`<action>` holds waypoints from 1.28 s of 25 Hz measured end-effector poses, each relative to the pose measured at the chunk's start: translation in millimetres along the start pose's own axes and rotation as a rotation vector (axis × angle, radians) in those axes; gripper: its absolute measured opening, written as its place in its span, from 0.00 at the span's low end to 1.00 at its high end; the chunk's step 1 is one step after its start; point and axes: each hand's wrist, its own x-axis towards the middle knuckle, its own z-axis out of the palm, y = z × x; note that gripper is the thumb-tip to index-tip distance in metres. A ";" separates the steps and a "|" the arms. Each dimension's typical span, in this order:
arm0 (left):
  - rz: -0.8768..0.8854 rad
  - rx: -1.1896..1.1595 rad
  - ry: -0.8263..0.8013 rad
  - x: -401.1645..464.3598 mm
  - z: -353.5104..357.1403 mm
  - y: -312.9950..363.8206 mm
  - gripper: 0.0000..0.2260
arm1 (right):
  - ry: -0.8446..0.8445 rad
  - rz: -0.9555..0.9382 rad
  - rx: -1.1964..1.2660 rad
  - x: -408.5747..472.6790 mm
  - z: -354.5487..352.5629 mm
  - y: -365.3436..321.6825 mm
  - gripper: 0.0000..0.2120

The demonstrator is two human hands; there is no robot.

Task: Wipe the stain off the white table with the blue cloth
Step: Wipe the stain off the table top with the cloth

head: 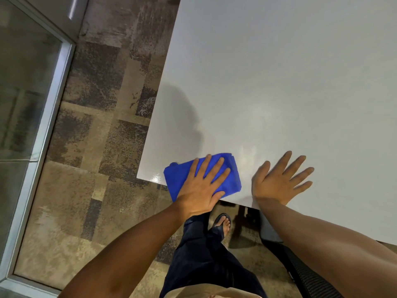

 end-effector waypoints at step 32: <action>-0.584 -0.077 0.253 120.2 -58.4 -152.8 0.31 | -0.026 0.005 -0.018 -0.8 1.6 1.1 0.35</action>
